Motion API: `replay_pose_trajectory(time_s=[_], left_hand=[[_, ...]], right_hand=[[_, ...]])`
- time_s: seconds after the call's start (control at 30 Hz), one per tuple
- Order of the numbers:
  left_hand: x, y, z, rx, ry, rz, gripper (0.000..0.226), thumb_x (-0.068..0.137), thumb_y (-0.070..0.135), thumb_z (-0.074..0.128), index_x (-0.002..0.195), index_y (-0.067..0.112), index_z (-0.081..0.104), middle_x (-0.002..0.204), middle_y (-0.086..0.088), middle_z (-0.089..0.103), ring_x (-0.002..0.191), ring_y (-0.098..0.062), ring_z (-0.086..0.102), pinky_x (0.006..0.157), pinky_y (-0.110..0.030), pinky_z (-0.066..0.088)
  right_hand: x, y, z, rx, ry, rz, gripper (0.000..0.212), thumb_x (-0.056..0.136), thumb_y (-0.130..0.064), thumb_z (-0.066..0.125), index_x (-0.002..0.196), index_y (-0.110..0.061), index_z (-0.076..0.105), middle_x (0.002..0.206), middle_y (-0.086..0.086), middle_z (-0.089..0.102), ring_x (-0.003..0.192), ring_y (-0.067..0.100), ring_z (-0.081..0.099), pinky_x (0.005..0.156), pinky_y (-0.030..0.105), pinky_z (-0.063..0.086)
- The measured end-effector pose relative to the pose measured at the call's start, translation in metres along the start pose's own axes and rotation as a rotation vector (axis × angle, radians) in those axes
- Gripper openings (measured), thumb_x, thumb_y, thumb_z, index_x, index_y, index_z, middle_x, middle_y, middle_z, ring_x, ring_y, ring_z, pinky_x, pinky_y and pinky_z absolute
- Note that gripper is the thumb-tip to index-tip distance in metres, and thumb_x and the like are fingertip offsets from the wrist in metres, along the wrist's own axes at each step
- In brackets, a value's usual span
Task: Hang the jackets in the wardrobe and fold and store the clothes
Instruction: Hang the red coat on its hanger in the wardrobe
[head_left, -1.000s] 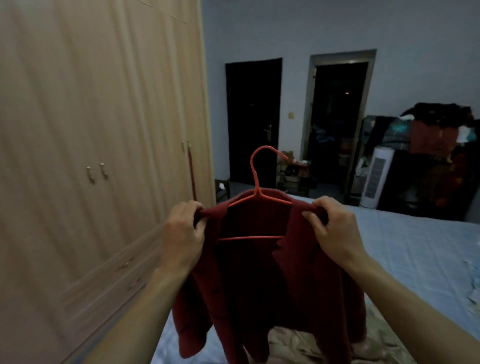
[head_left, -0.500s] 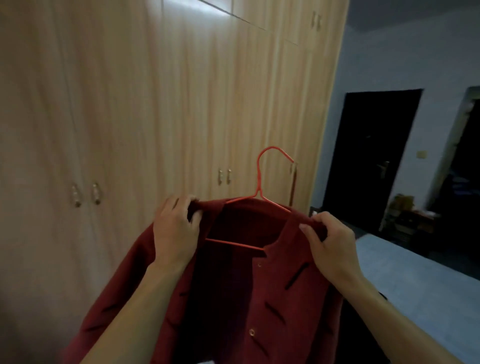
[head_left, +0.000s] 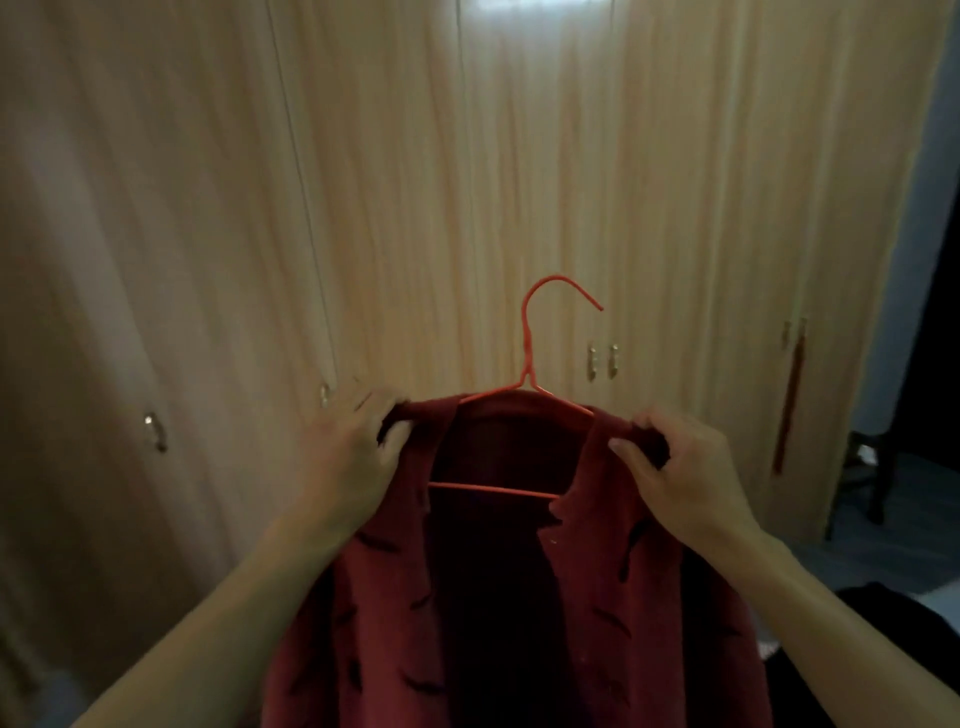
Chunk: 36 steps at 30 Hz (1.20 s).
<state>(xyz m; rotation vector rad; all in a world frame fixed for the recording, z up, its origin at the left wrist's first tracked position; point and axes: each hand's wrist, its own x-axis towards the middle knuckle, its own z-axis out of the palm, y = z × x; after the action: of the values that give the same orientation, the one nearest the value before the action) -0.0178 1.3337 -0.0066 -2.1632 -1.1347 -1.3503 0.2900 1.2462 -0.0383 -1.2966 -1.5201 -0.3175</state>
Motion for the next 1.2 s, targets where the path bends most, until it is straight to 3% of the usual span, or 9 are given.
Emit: replay_pose_trajectory(time_s=[0.07,0.23,0.43,0.6,0.67,0.8,0.93,1.07,1.2], left_hand=[[0.006,-0.006,-0.004,0.057,-0.011,0.025,0.02,0.081,0.025,0.062,0.094,0.012,0.07,0.089,-0.002,0.066,0.085,-0.025,0.061,0.076,-0.039,0.049],[0.014,-0.016,-0.011,0.128,0.005,0.095,0.011,0.079,0.017,0.069,0.089,0.011,0.07,0.084,-0.001,0.063,0.079,-0.021,0.057,0.07,-0.035,0.046],[0.029,-0.022,-0.026,0.299,0.011,0.205,0.013,0.077,0.012,0.077,0.081,0.011,0.065,0.077,-0.001,0.058,0.072,-0.022,0.052,0.057,-0.035,0.043],[0.046,-0.044,-0.047,0.335,-0.029,0.28,0.017,0.075,0.014,0.081,0.085,0.011,0.068,0.077,-0.001,0.06,0.069,-0.022,0.055,0.052,-0.036,0.047],[0.048,-0.058,-0.054,0.273,-0.061,0.261,0.021,0.076,0.019,0.082,0.091,0.012,0.069,0.081,-0.001,0.063,0.072,-0.021,0.058,0.057,-0.037,0.05],[0.041,-0.09,-0.069,0.155,-0.16,0.23,0.027,0.086,0.036,0.07,0.105,0.017,0.07,0.093,0.005,0.067,0.085,-0.014,0.06,0.073,-0.029,0.05],[0.03,-0.118,-0.087,0.044,-0.216,0.095,0.036,0.093,0.045,0.051,0.113,0.021,0.069,0.1,0.011,0.067,0.092,-0.007,0.059,0.083,-0.027,0.048],[0.025,-0.155,-0.107,-0.004,-0.315,-0.026,0.016,0.095,0.028,0.06,0.109,0.028,0.069,0.098,0.017,0.068,0.087,-0.002,0.062,0.078,-0.025,0.05],[0.019,-0.177,-0.11,-0.029,-0.253,-0.091,0.024,0.089,0.007,0.069,0.105,0.025,0.073,0.095,0.014,0.068,0.086,-0.004,0.065,0.075,-0.015,0.052]], right_hand=[[0.014,0.003,0.015,0.113,-0.01,0.017,0.018,0.081,-0.012,0.077,0.075,-0.017,0.061,0.066,-0.008,0.059,0.06,0.01,0.055,0.056,0.021,0.042],[0.033,0.002,0.047,0.296,-0.001,0.084,0.023,0.081,-0.01,0.077,0.07,-0.018,0.058,0.06,-0.007,0.058,0.057,0.01,0.057,0.05,0.01,0.039],[0.051,-0.019,0.069,0.37,0.036,0.106,0.018,0.082,-0.013,0.077,0.074,-0.017,0.062,0.066,-0.003,0.063,0.059,0.015,0.061,0.052,0.033,0.052],[0.067,-0.047,0.079,0.422,0.111,0.046,0.015,0.08,-0.008,0.078,0.074,-0.013,0.065,0.063,-0.006,0.062,0.061,0.01,0.061,0.051,0.012,0.045],[0.074,-0.049,0.084,0.425,0.123,0.058,0.016,0.079,-0.008,0.078,0.072,-0.013,0.065,0.068,-0.005,0.063,0.06,0.009,0.061,0.051,0.01,0.043],[0.078,-0.051,0.098,0.459,0.123,0.064,0.019,0.079,-0.009,0.079,0.072,-0.02,0.065,0.071,-0.005,0.065,0.062,0.017,0.062,0.054,0.025,0.049],[0.078,-0.055,0.113,0.502,0.102,0.089,0.023,0.079,-0.007,0.078,0.071,-0.022,0.064,0.073,-0.002,0.065,0.061,0.016,0.06,0.052,0.018,0.047],[0.079,-0.057,0.126,0.57,0.083,0.163,0.027,0.081,-0.008,0.077,0.068,-0.029,0.064,0.071,-0.002,0.066,0.06,0.013,0.061,0.052,0.017,0.048],[0.078,-0.063,0.133,0.576,0.083,0.181,0.026,0.082,-0.01,0.077,0.069,-0.029,0.065,0.07,-0.001,0.067,0.06,0.014,0.063,0.053,0.025,0.052]])
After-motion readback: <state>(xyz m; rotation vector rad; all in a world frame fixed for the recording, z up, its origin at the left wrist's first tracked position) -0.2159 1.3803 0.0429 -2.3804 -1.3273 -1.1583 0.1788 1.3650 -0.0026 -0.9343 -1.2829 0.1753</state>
